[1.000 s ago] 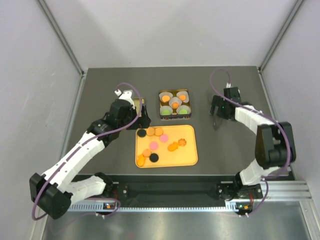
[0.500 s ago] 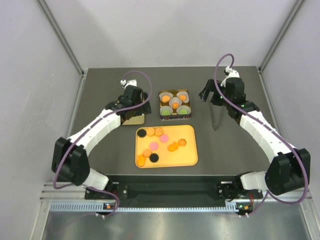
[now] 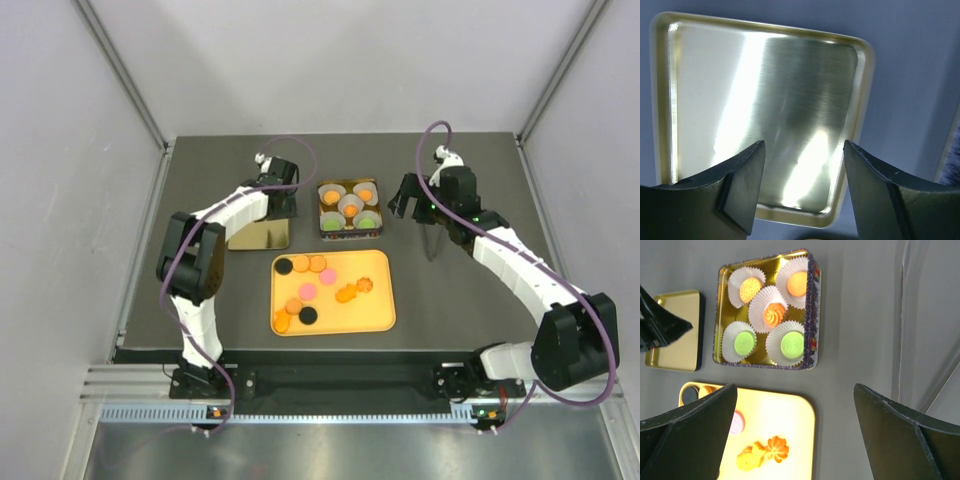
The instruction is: Pack the cookies
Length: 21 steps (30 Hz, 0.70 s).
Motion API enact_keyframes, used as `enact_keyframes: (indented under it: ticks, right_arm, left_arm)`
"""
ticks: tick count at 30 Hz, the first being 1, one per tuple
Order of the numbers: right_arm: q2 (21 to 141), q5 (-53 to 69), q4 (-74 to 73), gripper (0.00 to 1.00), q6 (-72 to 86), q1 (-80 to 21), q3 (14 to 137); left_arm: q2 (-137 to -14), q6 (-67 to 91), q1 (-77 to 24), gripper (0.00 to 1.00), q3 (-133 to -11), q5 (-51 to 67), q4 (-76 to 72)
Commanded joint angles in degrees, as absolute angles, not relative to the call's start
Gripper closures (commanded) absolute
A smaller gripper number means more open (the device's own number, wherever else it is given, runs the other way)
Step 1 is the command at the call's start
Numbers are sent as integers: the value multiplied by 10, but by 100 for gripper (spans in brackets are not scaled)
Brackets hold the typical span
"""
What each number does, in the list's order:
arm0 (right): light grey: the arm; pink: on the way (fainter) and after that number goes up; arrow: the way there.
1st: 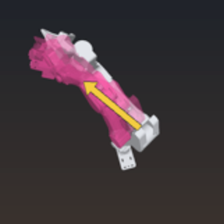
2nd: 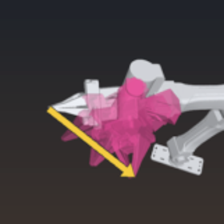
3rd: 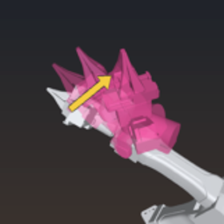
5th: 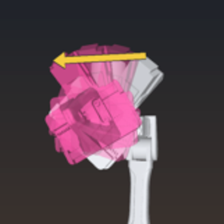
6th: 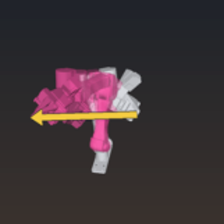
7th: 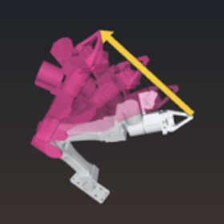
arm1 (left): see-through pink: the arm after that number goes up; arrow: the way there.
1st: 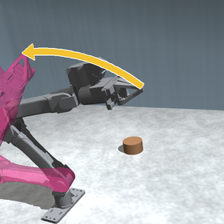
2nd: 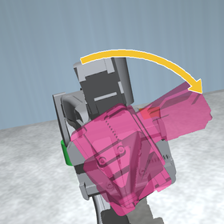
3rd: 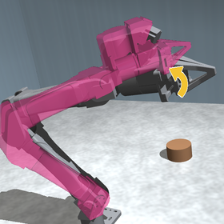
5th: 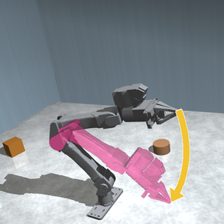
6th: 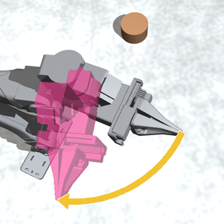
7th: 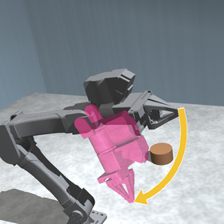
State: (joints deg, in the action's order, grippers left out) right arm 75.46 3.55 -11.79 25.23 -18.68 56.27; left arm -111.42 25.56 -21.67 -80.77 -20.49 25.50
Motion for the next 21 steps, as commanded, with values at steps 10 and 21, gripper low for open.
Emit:
enact_keyframes:
  ticks: [10, 21]
  right_arm:
    - [733, 57, -110, 0, 230, -199, 562]
    - [743, 75, -96, 0, 234, -199, 552]
  left_arm:
    - [-1084, 229, -50, 31, -785, -194, 265]
    - [-1116, 231, 54, 46, -751, -34, 217]
